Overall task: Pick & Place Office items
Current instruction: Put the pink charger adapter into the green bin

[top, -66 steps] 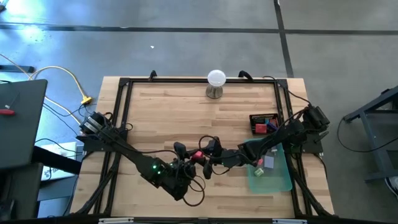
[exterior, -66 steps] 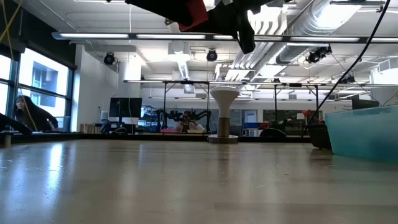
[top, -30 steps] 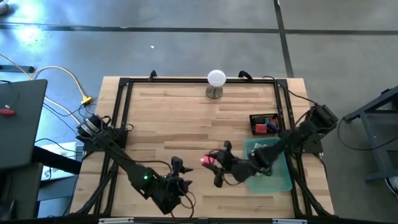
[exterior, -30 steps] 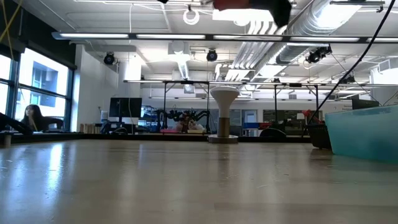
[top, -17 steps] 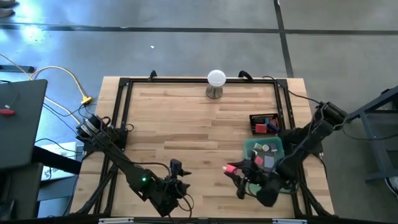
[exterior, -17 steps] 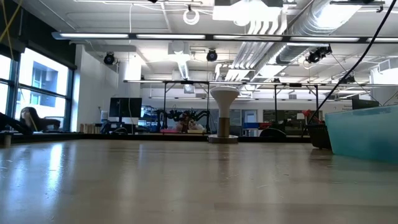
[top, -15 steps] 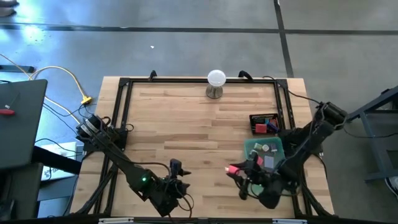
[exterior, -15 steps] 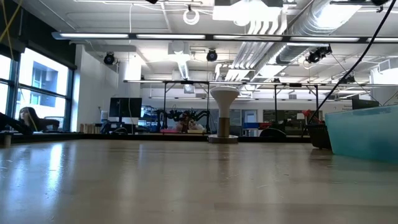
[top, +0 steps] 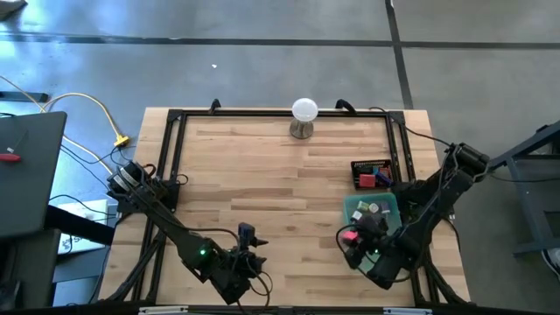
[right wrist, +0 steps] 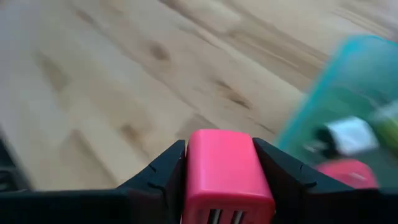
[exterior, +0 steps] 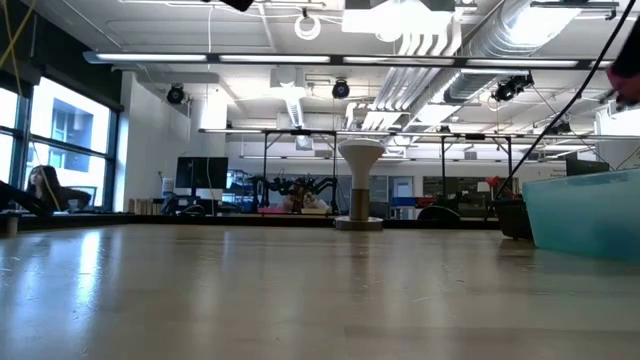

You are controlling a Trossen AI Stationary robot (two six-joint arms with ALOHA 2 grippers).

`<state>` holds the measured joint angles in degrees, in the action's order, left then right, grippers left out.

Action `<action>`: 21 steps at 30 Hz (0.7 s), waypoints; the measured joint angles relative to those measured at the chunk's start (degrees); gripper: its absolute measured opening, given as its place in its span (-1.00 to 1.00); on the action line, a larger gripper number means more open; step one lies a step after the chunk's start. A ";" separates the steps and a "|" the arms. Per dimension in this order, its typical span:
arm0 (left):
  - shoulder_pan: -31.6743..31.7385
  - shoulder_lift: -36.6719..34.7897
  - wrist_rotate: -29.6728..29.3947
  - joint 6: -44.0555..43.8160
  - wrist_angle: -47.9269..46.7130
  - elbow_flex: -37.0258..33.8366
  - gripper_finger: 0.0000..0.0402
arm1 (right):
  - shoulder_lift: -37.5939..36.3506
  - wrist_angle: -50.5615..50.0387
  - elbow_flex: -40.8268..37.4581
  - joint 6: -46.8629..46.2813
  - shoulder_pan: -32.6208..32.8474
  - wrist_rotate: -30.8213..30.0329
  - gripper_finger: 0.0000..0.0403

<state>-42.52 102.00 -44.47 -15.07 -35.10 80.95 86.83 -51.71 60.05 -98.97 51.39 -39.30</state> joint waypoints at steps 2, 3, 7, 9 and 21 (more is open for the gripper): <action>0.00 0.00 0.00 0.00 -0.71 0.00 0.19 | 0.00 -4.13 0.00 -4.03 0.00 1.72 -0.27; 0.00 0.00 0.00 0.00 -0.96 0.00 0.19 | 0.00 -6.19 0.00 -6.14 0.00 2.82 -0.27; 0.02 0.00 0.79 0.00 -1.13 0.00 0.19 | 0.02 -12.15 0.00 -11.98 0.00 6.05 -0.27; 0.02 0.00 1.84 0.00 -1.15 0.00 0.19 | 0.02 -13.67 0.00 -13.68 0.00 8.17 -0.27; 0.02 -0.02 2.64 -0.55 -1.19 -0.02 0.19 | 4.71 -13.72 0.02 -18.45 0.00 18.02 -0.27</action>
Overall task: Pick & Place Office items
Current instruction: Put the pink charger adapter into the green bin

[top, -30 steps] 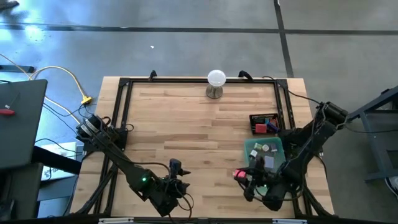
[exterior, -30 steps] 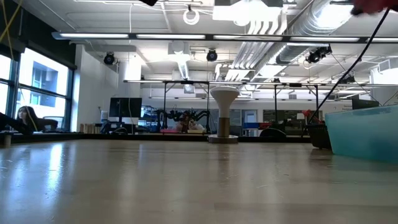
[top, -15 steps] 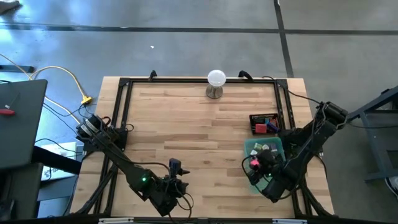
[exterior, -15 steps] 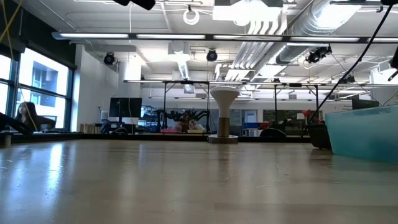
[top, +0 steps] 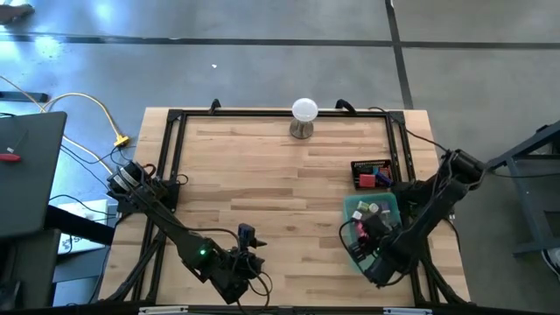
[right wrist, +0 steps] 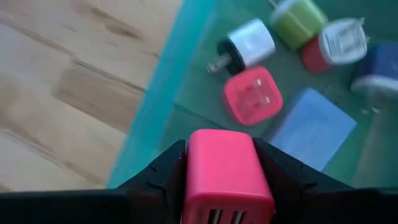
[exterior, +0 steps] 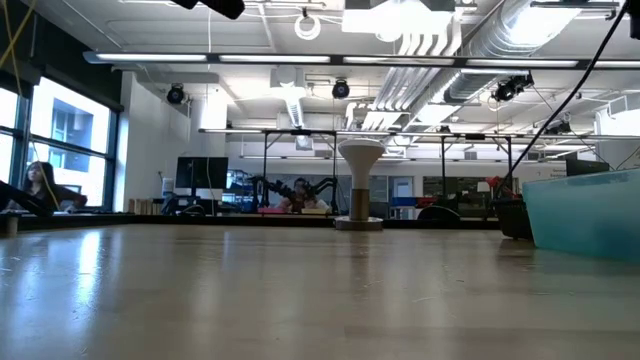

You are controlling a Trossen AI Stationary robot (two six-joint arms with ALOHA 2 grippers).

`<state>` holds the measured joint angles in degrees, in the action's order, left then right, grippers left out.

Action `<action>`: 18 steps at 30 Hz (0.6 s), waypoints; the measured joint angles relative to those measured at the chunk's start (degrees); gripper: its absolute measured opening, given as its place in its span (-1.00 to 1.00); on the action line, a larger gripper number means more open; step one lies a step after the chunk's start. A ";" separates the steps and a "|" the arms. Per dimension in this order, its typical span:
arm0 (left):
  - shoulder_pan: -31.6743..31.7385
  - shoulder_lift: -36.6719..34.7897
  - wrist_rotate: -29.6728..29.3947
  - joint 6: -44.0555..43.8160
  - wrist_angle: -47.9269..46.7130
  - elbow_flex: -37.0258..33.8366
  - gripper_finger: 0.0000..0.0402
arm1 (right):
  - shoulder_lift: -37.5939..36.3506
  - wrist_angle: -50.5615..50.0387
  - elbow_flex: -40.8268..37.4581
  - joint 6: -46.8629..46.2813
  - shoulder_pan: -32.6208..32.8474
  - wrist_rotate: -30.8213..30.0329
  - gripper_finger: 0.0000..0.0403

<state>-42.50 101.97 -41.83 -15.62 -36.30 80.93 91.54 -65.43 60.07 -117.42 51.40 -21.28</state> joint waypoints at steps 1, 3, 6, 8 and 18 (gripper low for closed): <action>0.00 0.00 0.00 -0.26 -0.02 0.00 0.19 | 0.75 0.03 -0.02 -0.03 0.00 0.90 -0.27; 0.00 0.00 0.00 -0.44 -0.01 0.00 0.19 | 1.90 0.09 -0.01 -0.04 -0.01 1.72 -0.27; 0.04 0.00 0.00 -0.55 0.00 0.00 0.19 | 3.12 0.04 0.00 0.00 -0.31 1.00 -0.27; 0.04 0.00 0.01 -0.72 0.00 0.00 0.19 | 3.61 -0.09 -0.01 0.08 -0.62 -0.49 -0.27; 0.04 0.00 0.08 -0.92 0.01 0.00 0.19 | 6.61 -1.20 0.00 2.97 -3.40 -1.25 -0.27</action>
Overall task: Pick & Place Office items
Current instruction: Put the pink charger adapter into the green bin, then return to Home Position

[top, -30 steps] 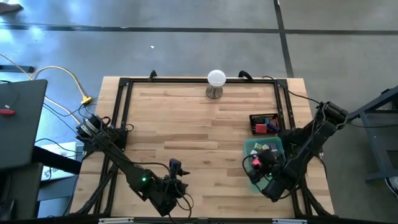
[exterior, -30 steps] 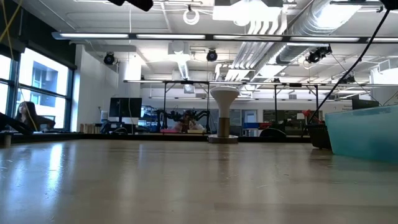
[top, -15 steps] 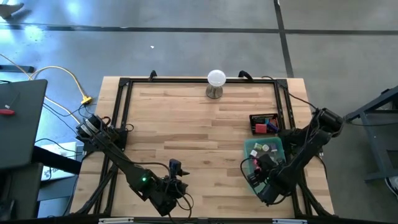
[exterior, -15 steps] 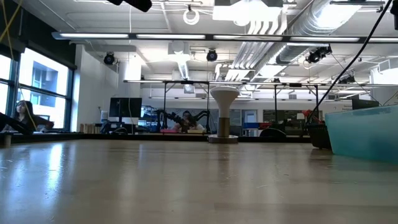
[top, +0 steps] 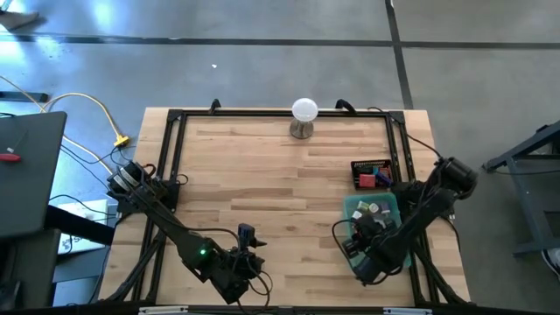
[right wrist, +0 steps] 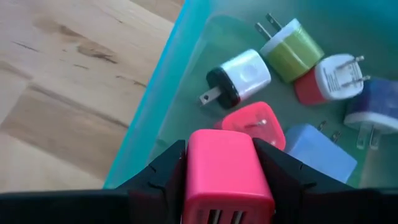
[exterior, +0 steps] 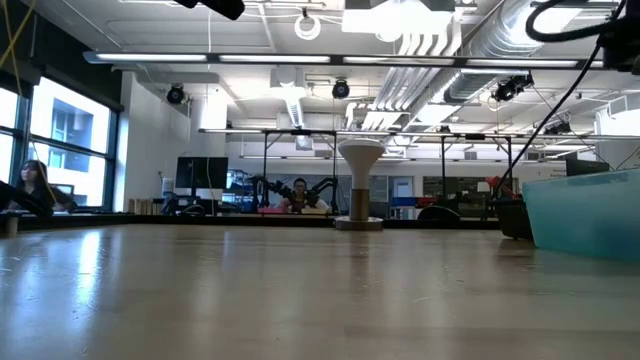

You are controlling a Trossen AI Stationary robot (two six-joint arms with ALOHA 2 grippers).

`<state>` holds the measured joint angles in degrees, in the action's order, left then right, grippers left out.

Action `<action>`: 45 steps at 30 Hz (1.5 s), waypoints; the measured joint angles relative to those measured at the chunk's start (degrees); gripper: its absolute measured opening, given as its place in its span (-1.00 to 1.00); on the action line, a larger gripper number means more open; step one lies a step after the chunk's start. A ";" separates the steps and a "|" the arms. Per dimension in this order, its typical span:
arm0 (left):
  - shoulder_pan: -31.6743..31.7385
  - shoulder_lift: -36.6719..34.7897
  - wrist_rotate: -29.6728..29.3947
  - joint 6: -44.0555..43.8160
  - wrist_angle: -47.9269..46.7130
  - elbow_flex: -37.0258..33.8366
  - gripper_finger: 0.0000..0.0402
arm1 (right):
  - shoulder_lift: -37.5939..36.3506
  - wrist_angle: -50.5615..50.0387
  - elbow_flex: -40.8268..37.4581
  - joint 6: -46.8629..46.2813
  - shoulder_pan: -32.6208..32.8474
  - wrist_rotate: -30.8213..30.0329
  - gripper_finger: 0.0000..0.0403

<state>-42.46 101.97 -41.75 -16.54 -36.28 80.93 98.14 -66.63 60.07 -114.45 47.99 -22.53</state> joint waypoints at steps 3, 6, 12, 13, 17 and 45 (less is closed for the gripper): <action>0.00 -0.02 0.27 -0.04 -0.01 0.00 0.19 | 1.36 -0.05 -0.02 1.38 -0.64 -0.81 -0.27; 0.00 -0.02 0.27 -0.04 -0.06 0.00 0.19 | 2.43 -0.18 -0.02 2.55 -1.28 -2.43 -0.27; 0.00 -0.02 0.27 -0.22 -0.12 -0.02 0.19 | 2.67 -0.57 -0.12 4.08 -1.67 -4.77 -0.27; 0.00 -0.02 0.27 -0.29 -0.12 -0.02 0.19 | 2.67 -0.71 -0.13 4.63 -1.67 -5.39 -0.27; 0.00 -0.02 0.26 -0.37 -0.12 -0.04 0.19 | 2.67 -0.78 -0.13 4.80 -1.65 -5.90 -0.26; 0.00 -0.02 0.21 -0.44 -0.12 -0.04 0.19 | 2.58 2.51 -0.13 8.06 -1.63 -2.60 0.31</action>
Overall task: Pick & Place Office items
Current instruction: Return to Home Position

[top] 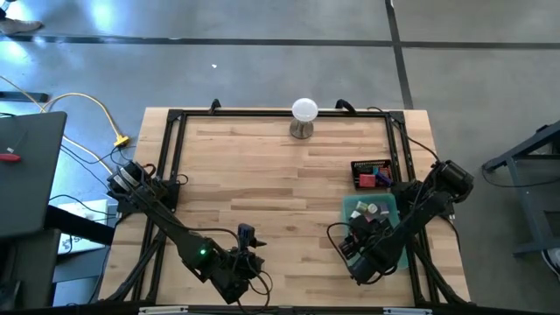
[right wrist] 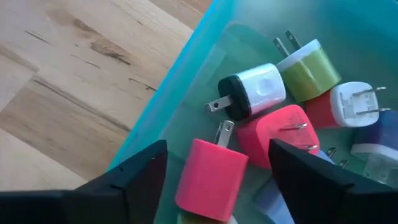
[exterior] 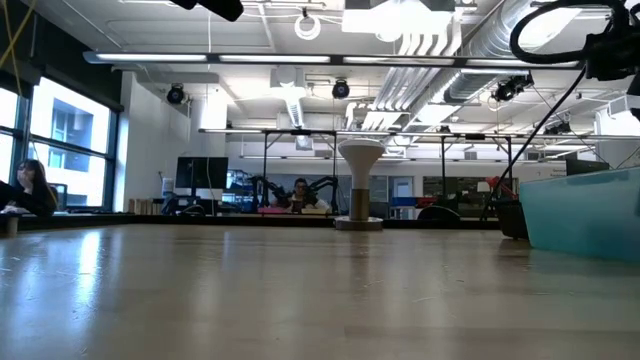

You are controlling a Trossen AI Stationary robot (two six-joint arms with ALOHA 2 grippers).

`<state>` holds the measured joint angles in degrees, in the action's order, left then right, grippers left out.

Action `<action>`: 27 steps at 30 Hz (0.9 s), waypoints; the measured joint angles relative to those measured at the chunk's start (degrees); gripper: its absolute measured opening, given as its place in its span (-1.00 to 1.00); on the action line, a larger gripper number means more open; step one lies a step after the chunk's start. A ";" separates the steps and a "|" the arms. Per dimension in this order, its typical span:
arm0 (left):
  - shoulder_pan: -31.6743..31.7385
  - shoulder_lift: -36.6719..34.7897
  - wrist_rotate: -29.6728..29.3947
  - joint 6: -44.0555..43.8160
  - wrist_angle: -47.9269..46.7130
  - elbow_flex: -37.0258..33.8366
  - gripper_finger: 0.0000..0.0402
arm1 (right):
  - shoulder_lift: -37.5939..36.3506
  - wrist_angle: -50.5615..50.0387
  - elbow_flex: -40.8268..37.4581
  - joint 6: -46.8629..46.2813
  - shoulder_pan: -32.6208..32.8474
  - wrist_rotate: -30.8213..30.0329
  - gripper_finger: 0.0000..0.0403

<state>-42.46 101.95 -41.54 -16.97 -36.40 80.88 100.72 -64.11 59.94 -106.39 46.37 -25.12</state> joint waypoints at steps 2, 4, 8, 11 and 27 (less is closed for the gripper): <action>0.02 0.00 0.25 -0.25 -0.02 0.00 0.19 | -0.54 -0.77 0.00 -0.51 0.00 -0.04 0.36; 0.17 0.00 3.13 -0.35 0.00 0.00 0.19 | -1.65 -2.34 0.00 -2.01 0.00 -0.42 0.39; 1.23 0.00 9.03 -0.45 -0.01 0.00 0.19 | -4.35 -5.07 0.35 -4.53 0.65 -1.22 0.43; 1.84 0.00 11.71 -0.46 -0.02 0.00 0.19 | -7.03 -4.57 0.57 -5.07 1.82 -4.88 0.42; 1.84 0.00 18.02 -3.25 0.01 0.00 0.19 | -9.70 9.69 0.55 15.82 1.36 -18.49 0.40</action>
<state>-40.62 101.95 -23.52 -20.22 -36.39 80.88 91.02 -54.42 60.49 -90.57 47.73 -43.62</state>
